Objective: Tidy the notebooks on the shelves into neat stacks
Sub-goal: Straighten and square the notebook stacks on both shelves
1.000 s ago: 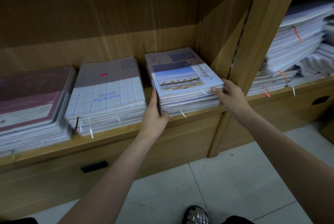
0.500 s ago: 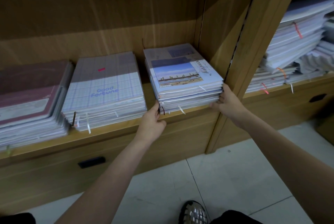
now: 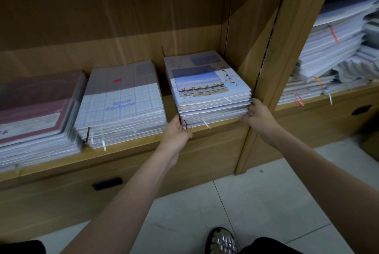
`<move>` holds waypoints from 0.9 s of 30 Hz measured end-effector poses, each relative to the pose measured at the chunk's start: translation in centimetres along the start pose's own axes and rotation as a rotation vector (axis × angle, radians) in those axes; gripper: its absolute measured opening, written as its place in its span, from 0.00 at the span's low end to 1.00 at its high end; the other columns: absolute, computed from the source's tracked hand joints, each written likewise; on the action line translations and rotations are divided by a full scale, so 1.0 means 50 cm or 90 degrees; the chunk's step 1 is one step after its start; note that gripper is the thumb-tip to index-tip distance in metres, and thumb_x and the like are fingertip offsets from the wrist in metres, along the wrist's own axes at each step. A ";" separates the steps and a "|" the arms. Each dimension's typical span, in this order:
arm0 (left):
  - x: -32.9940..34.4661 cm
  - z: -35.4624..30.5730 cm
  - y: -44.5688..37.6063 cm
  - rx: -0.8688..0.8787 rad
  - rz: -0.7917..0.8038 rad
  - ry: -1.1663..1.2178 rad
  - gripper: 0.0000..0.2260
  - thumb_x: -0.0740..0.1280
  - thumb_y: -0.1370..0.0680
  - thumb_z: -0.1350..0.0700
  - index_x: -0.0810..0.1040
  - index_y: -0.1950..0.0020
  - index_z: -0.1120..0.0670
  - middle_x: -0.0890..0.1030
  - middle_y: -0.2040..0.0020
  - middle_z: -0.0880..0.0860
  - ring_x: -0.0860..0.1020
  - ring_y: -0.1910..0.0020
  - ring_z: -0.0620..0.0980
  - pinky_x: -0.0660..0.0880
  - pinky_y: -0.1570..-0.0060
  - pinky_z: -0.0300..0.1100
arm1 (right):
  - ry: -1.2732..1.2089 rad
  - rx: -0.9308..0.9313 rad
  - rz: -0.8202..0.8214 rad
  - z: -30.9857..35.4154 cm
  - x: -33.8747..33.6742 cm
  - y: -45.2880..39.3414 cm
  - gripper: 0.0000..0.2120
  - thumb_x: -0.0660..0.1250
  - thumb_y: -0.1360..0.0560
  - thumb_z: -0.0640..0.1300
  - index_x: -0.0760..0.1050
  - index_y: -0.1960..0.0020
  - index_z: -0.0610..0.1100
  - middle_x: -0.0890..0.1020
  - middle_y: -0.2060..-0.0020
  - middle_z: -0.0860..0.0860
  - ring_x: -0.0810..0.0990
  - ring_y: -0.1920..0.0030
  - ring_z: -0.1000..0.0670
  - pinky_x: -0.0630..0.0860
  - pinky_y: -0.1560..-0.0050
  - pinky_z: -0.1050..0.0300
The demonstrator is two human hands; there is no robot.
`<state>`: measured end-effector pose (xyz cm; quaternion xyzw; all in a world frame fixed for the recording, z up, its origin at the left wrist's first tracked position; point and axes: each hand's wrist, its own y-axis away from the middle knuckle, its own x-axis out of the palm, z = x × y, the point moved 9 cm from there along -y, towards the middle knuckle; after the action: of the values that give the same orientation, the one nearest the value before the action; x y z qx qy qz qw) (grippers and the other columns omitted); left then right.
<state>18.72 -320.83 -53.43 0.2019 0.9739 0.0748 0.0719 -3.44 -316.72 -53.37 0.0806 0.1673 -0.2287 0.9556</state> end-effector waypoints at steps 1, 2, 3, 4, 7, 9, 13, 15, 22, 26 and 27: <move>-0.001 0.002 -0.002 -0.001 -0.009 0.012 0.30 0.58 0.26 0.76 0.61 0.27 0.56 0.72 0.37 0.47 0.68 0.40 0.39 0.63 0.42 0.33 | -0.004 -0.002 -0.001 0.000 0.001 0.001 0.28 0.64 0.26 0.29 0.60 0.29 0.39 0.73 0.36 0.45 0.71 0.34 0.47 0.67 0.33 0.52; -0.001 0.004 -0.002 -0.001 -0.017 0.022 0.31 0.58 0.26 0.76 0.61 0.27 0.56 0.72 0.38 0.46 0.69 0.38 0.40 0.63 0.41 0.32 | -0.006 -0.005 -0.001 0.000 0.001 0.001 0.27 0.63 0.26 0.29 0.61 0.29 0.39 0.73 0.36 0.45 0.71 0.34 0.47 0.67 0.33 0.53; -0.001 0.005 -0.004 0.000 -0.027 0.030 0.31 0.58 0.27 0.77 0.61 0.26 0.56 0.72 0.37 0.46 0.69 0.35 0.42 0.63 0.41 0.32 | -0.004 -0.009 -0.002 0.000 0.002 -0.001 0.26 0.63 0.25 0.29 0.62 0.30 0.39 0.74 0.37 0.45 0.71 0.35 0.47 0.68 0.33 0.54; 0.001 0.005 -0.006 0.002 -0.036 0.036 0.31 0.58 0.26 0.77 0.61 0.26 0.56 0.72 0.35 0.47 0.68 0.34 0.42 0.63 0.40 0.32 | 0.000 -0.011 -0.004 0.000 0.001 -0.003 0.25 0.63 0.25 0.29 0.63 0.30 0.39 0.74 0.37 0.46 0.72 0.35 0.48 0.68 0.34 0.54; 0.005 0.001 -0.007 0.009 -0.048 0.043 0.30 0.58 0.26 0.76 0.61 0.26 0.56 0.71 0.32 0.50 0.69 0.36 0.41 0.63 0.38 0.34 | 0.011 -0.017 -0.013 -0.001 -0.002 -0.007 0.24 0.61 0.25 0.28 0.64 0.31 0.39 0.75 0.39 0.47 0.72 0.36 0.48 0.69 0.35 0.55; -0.004 -0.004 -0.010 0.020 -0.054 0.025 0.28 0.59 0.24 0.73 0.62 0.27 0.55 0.72 0.32 0.50 0.70 0.38 0.41 0.65 0.38 0.35 | 0.025 -0.021 -0.009 0.000 -0.001 -0.007 0.23 0.61 0.24 0.29 0.64 0.31 0.39 0.75 0.40 0.47 0.72 0.36 0.47 0.69 0.35 0.53; -0.033 -0.024 -0.024 0.065 -0.116 -0.191 0.25 0.60 0.20 0.63 0.57 0.25 0.52 0.71 0.32 0.51 0.71 0.35 0.48 0.68 0.38 0.42 | 0.053 -0.033 -0.042 0.013 -0.023 -0.009 0.24 0.63 0.23 0.35 0.62 0.29 0.40 0.75 0.37 0.46 0.73 0.36 0.47 0.69 0.35 0.52; -0.036 -0.037 -0.024 0.115 -0.157 -0.267 0.22 0.60 0.20 0.61 0.62 0.26 0.52 0.75 0.37 0.52 0.74 0.38 0.51 0.70 0.39 0.43 | 0.068 -0.059 -0.059 0.027 -0.032 -0.010 0.21 0.62 0.22 0.39 0.65 0.30 0.41 0.76 0.38 0.47 0.74 0.38 0.47 0.70 0.36 0.51; -0.041 -0.045 -0.030 0.172 -0.222 -0.310 0.19 0.61 0.21 0.62 0.69 0.30 0.55 0.80 0.43 0.54 0.78 0.45 0.51 0.74 0.42 0.42 | 0.074 -0.066 -0.018 0.029 -0.030 -0.010 0.13 0.60 0.20 0.44 0.72 0.37 0.43 0.80 0.44 0.47 0.76 0.41 0.47 0.71 0.36 0.43; -0.038 -0.043 -0.031 0.172 -0.245 -0.298 0.19 0.61 0.21 0.62 0.68 0.29 0.54 0.79 0.40 0.53 0.77 0.43 0.50 0.74 0.40 0.44 | 0.080 -0.074 -0.059 0.040 -0.033 -0.008 0.11 0.60 0.20 0.43 0.72 0.39 0.43 0.79 0.51 0.50 0.77 0.45 0.47 0.73 0.38 0.43; -0.039 -0.041 -0.032 0.168 -0.251 -0.281 0.20 0.61 0.21 0.62 0.67 0.29 0.53 0.79 0.39 0.52 0.77 0.42 0.50 0.74 0.40 0.46 | 0.076 -0.074 -0.064 0.040 -0.033 -0.010 0.10 0.60 0.20 0.43 0.72 0.40 0.45 0.79 0.53 0.51 0.77 0.45 0.46 0.73 0.39 0.43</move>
<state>19.53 -323.32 -51.51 0.0283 0.9564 -0.1127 0.2678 -4.51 -316.93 -50.97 0.0300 0.2410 -0.2607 0.9344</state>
